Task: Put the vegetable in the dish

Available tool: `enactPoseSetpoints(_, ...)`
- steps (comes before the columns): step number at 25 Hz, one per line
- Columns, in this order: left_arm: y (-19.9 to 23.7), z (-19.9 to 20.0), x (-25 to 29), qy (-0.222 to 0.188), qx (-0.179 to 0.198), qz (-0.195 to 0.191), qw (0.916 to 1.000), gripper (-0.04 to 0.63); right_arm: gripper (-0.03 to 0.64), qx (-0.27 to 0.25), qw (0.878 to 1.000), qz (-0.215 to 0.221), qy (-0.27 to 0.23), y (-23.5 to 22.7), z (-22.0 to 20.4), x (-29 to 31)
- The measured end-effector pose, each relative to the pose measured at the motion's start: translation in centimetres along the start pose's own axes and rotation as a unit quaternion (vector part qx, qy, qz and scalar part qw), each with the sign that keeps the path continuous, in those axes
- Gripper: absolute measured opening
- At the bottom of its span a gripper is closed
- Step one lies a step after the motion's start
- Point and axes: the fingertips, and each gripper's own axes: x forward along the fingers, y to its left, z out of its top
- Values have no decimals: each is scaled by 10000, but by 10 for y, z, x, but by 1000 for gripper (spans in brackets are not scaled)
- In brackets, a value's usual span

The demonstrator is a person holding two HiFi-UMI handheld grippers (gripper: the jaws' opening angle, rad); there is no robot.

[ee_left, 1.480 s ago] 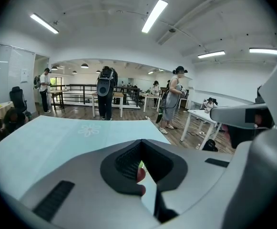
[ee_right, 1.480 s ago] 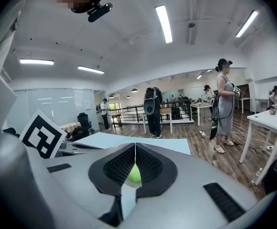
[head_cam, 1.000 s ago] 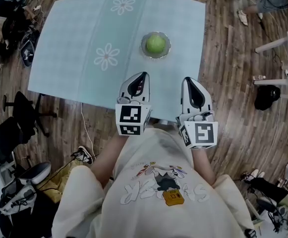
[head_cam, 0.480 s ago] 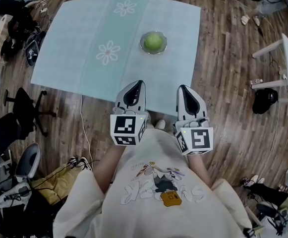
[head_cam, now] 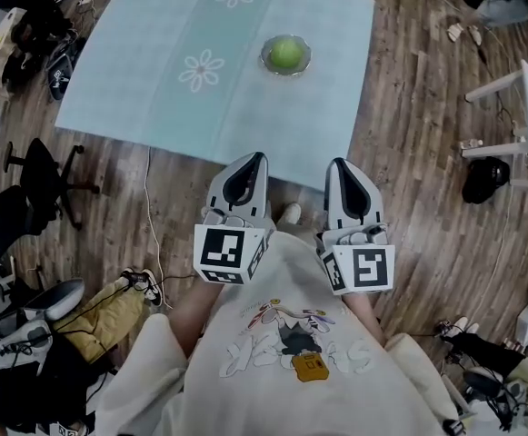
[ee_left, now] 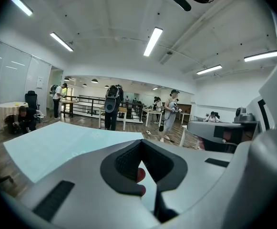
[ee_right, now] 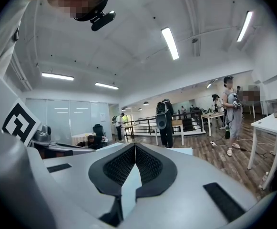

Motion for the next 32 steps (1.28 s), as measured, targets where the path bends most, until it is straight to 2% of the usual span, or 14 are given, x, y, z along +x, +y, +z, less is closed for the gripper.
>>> enactPoseSetpoints(9,2,6,-42,-27,40,-239,9997,8,23,-33,9999,-161,33,40,8,-5)
enactPoseSetpoints(14,23,8,-68,-49,-63,-165,9998,8,23,-82,9998,-166,60,76,5,0)
enactPoseSetpoints(17,31,8,-75,-116,79,-288,9995,6,23,-62,9998,-168,116,89,2,3)
enactPoseSetpoints(25,34,15,-75,-223,156,-450,9986,8,23,-188,9996,-172,113,95,5,7)
enactPoseSetpoints(32,14,27,-67,-250,165,-496,9983,8,23,-251,9995,-170,89,81,12,3)
